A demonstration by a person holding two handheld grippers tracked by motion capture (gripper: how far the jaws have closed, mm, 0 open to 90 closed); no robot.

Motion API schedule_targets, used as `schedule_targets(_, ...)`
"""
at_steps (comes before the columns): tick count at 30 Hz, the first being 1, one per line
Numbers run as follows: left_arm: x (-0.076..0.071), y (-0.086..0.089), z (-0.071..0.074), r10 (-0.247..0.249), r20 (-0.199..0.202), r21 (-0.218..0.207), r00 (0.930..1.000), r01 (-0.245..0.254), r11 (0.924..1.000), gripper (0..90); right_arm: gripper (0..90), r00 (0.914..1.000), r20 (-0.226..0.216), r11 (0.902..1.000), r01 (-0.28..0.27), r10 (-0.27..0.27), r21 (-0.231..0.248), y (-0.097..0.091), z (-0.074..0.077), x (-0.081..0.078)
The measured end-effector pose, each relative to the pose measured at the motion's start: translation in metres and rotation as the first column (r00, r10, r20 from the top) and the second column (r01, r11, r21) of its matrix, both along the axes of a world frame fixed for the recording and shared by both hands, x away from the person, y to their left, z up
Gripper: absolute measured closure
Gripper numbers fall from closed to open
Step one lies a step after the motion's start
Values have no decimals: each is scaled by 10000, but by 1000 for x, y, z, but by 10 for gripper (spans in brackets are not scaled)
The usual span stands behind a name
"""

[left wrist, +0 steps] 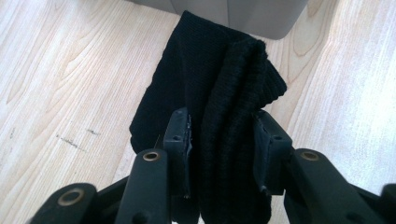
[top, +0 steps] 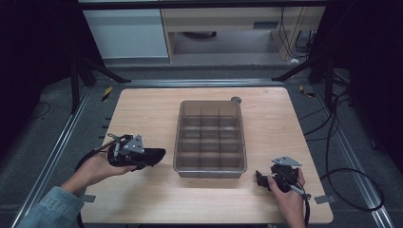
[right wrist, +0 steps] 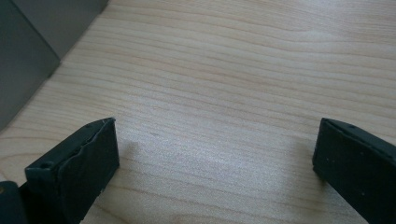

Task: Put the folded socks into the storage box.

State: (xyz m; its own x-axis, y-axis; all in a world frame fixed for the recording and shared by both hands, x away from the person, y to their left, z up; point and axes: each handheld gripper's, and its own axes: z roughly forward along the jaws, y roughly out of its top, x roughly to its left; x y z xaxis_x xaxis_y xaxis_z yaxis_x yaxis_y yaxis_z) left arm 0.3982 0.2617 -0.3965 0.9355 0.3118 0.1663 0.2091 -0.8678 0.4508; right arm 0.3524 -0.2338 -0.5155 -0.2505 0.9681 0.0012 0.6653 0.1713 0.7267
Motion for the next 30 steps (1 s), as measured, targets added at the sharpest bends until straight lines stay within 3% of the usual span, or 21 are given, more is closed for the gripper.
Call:
schedule_targets(9,0,-3,7,-8,84,-44,10000,8,10000,625,7,10000,2,10000,-2,2,-3,0,0,0)
schedule_targets(19,3,-12,29,-114,475,58,9988,111,9999,625,7,10000,1,10000,-4,4,-1,0,0,0)
schedule_targets(30,5,-19,36,-230,493,185,9985,221,9996,625,7,10000,1,10000,-17,17,5,0,0,0)
